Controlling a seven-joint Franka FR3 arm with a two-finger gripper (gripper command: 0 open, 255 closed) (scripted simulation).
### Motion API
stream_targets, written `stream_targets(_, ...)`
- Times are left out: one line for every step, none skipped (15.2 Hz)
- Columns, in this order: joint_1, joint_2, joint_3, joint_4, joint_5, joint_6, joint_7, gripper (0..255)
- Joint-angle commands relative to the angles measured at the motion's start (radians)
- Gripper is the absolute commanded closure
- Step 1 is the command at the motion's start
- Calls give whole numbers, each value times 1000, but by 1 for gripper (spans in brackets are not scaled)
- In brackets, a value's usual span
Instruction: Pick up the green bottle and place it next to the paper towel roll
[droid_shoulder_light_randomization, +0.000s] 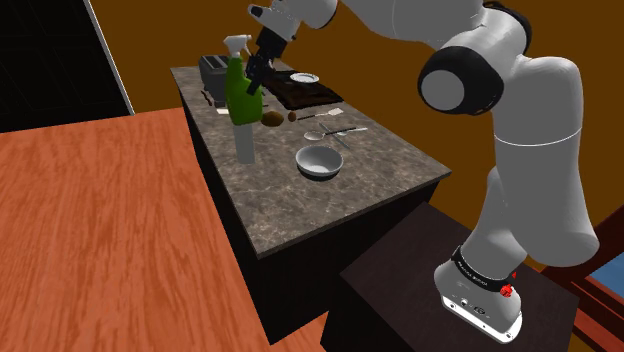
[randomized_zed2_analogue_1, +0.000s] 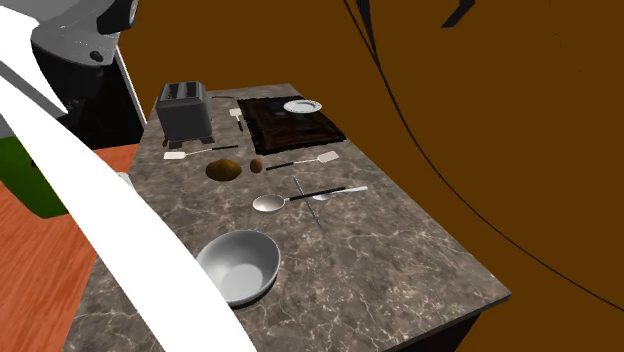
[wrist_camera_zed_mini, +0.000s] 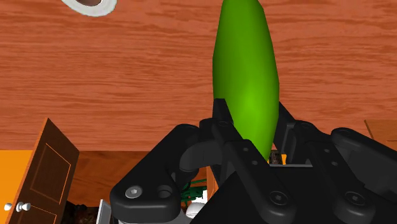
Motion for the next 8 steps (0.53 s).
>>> stream_targets(9, -2, 1, -30, 2, 24, -16, 255)
stream_targets(12, -2, 1, -44, 4, 34, -23, 255)
stream_targets(15, -2, 2, -57, 6, 44, -30, 255)
stream_targets(18, -2, 3, -69, 8, 55, -37, 255)
stream_targets(21, -1, 4, -82, 10, 65, -45, 255)
stream_targets(23, -1, 5, -93, 12, 74, -52, 255)
stream_targets(26, 1, 6, -105, 15, 84, -59, 255)
stream_targets(28, 2, 7, -116, 18, 94, -66, 255)
